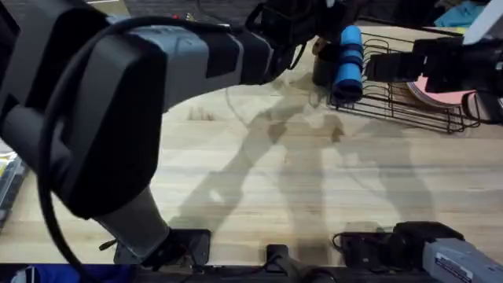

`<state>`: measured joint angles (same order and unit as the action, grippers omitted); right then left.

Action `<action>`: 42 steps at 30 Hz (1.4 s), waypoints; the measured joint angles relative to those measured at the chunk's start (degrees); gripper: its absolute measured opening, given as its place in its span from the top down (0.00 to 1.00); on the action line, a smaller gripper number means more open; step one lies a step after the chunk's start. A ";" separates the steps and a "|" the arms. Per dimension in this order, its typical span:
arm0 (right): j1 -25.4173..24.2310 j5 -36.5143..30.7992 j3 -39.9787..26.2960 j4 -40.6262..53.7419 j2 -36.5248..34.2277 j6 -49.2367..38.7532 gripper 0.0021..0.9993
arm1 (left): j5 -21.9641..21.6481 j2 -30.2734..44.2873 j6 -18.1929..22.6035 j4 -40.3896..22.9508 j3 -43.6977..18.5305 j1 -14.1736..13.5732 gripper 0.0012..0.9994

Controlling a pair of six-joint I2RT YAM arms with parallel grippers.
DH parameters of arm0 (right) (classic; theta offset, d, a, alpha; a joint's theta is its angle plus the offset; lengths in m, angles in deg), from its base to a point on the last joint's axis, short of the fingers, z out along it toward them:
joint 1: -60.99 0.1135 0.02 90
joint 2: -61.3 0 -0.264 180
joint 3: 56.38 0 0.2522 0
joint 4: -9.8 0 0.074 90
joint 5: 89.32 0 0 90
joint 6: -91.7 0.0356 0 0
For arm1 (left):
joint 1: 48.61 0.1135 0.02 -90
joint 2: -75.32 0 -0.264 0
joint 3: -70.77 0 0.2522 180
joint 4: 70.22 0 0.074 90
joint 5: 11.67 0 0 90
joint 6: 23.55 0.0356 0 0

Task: Pick up the spoon on the table one by one and put them onto the rack

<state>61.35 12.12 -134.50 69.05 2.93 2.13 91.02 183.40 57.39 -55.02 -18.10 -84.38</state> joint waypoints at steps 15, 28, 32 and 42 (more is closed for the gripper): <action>-0.02 0.00 0.00 0.00 0.01 -0.02 0.01 | -0.02 0.66 -4.68 6.26 0.02 -0.25 0.96; -0.01 0.00 0.00 0.01 0.00 -0.02 0.01 | -0.01 5.91 -7.29 10.50 0.02 -1.11 0.96; 0.00 0.00 0.00 0.00 0.00 -0.02 0.01 | -0.04 6.33 -7.89 5.52 0.02 -1.11 0.96; 0.00 -0.02 0.00 0.02 0.00 0.04 0.01 | -0.26 6.35 -7.88 -6.63 0.02 -1.11 0.96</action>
<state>61.35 12.10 -134.50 69.07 2.93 2.17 90.76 189.75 49.51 -61.65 -18.08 -85.50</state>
